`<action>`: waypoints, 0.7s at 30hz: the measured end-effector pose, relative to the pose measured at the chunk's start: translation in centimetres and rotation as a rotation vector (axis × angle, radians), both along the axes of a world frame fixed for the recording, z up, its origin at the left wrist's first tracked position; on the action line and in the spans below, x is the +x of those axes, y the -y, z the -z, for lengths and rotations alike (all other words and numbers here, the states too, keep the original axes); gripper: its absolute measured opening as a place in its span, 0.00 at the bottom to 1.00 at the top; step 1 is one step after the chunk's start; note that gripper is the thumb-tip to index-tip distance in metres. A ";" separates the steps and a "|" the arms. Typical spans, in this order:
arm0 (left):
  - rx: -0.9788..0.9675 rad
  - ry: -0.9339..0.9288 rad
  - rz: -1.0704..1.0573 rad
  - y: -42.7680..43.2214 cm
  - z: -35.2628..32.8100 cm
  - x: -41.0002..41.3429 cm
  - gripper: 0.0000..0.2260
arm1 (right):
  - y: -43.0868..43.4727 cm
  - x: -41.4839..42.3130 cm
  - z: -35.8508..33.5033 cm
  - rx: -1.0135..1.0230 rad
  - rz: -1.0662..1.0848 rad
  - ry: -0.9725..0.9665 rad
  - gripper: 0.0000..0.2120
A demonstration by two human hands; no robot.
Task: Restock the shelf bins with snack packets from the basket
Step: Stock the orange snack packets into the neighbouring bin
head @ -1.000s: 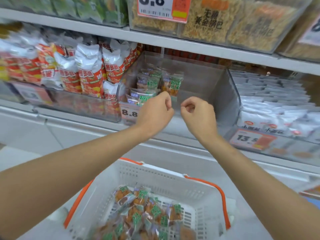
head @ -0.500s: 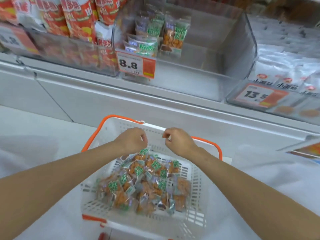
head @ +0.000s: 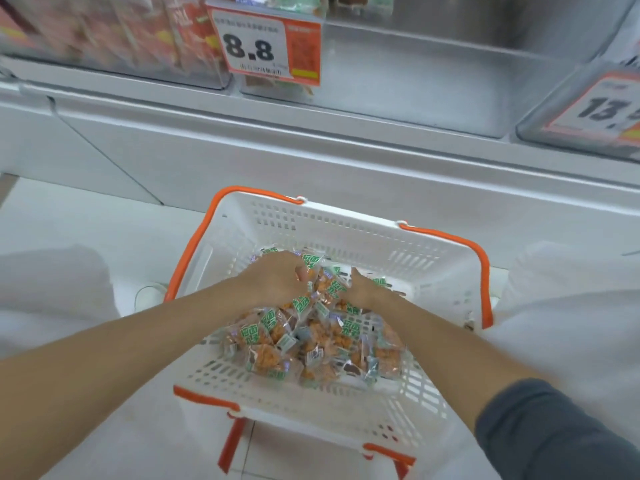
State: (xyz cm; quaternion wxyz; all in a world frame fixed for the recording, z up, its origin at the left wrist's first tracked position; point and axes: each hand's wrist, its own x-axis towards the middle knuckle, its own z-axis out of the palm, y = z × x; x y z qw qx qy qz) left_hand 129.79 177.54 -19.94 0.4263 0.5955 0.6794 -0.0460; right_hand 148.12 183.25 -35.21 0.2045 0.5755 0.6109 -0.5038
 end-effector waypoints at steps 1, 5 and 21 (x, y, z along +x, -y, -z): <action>0.004 -0.007 0.004 0.1 0.0 0.0 0.08 | 0.2 -0.1 0.2 0.034 0.005 0.030 0.37; -0.016 -0.014 0.020 0.2 -0.4 0.3 0.07 | 0.4 -1.0 0.6 0.264 0.071 0.123 0.16; 0.194 0.539 -0.408 -3.0 -8.8 1.0 0.47 | -4.7 0.0 -26.4 0.623 -0.008 -0.500 0.05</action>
